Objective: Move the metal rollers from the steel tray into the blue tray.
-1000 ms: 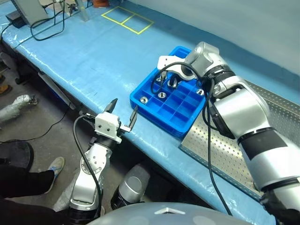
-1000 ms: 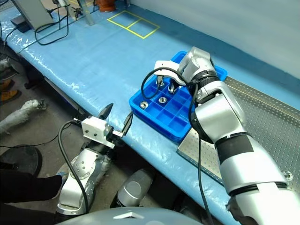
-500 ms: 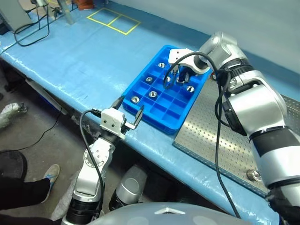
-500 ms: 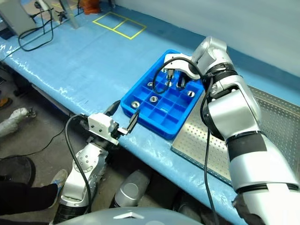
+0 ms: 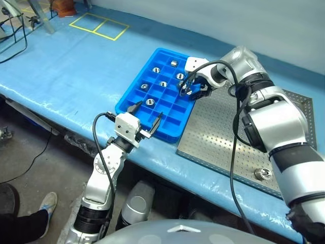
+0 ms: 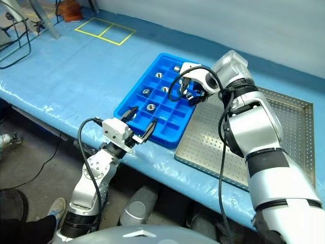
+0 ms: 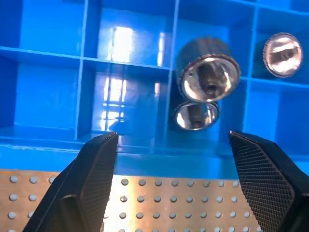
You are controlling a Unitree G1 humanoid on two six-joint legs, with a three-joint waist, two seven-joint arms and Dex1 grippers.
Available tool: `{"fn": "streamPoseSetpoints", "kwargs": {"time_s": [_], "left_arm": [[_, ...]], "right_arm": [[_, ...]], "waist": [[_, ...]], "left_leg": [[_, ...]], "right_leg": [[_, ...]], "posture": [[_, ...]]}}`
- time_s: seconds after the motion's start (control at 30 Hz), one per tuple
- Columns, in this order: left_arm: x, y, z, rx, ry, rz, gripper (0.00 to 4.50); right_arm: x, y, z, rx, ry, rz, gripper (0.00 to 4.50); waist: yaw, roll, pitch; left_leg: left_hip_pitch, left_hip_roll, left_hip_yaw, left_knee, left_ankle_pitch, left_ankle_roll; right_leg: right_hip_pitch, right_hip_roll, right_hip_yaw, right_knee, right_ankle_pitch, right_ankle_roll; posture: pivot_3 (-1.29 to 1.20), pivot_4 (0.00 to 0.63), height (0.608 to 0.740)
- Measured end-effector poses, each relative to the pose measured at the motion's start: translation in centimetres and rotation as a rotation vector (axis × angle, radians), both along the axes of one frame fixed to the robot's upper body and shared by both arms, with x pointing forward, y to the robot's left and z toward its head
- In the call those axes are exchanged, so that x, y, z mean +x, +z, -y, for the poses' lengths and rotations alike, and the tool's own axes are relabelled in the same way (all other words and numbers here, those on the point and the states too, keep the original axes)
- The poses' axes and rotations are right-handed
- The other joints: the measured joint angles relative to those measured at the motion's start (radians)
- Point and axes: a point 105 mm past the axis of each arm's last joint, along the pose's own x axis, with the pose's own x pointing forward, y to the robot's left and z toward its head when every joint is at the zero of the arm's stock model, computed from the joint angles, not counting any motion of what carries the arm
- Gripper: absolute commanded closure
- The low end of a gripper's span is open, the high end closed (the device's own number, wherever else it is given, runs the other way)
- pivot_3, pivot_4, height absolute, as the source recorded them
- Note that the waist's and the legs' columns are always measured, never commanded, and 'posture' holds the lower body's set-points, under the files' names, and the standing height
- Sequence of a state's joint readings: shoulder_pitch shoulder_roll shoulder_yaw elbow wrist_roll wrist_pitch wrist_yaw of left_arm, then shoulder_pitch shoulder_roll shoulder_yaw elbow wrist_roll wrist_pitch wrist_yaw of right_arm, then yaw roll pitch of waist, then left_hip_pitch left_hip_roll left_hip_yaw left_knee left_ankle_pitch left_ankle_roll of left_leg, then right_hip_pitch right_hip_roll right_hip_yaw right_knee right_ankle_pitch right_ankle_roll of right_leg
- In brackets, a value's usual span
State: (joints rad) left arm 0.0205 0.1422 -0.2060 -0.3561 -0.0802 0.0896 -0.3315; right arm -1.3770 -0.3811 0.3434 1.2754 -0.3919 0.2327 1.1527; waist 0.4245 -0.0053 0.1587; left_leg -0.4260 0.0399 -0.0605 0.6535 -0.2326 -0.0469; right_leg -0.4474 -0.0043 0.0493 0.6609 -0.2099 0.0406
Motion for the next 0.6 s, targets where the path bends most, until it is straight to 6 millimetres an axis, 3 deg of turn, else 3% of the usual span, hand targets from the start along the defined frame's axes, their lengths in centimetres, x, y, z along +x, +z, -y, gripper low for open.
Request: {"fn": "streamPoseSetpoints", "kwargs": {"time_s": [0.17, 0.33, 0.6], "left_arm": [[0.0, -0.1, 0.0, 0.002, -0.002, -0.008, 0.58], [0.0, -0.1, 0.1, -0.003, -0.001, -0.009, 0.58], [-0.3, -0.3, 0.8, -0.006, -0.024, -0.018, 0.58]], "right_arm": [[0.8, 0.4, 0.1, 0.041, -0.08, 0.062, 0.61], [1.3, 1.2, -1.4, 0.128, -0.118, 0.09, 0.61], [1.0, 1.2, -3.4, 0.338, -0.194, -0.003, 0.61]], "waist": [[-0.026, 0.0, 0.0], [-0.042, 0.0, 0.0], [-0.053, 0.0, 0.0]], "left_leg": [[0.001, 0.001, 0.0, 0.0, 0.0, 0.0], [0.001, 0.002, 0.0, 0.0, 0.0, 0.0], [0.002, 0.003, 0.0, 0.001, 0.0, 0.0]], "right_leg": [[0.0, 0.001, 0.001, 0.0, 0.0, -0.001], [0.001, 0.002, 0.001, 0.0, 0.001, -0.001], [0.002, 0.004, 0.002, 0.001, 0.001, -0.001]], "posture": [[0.42, 0.15, 0.74], [0.42, 0.15, 0.74], [0.46, 0.15, 0.74]]}}
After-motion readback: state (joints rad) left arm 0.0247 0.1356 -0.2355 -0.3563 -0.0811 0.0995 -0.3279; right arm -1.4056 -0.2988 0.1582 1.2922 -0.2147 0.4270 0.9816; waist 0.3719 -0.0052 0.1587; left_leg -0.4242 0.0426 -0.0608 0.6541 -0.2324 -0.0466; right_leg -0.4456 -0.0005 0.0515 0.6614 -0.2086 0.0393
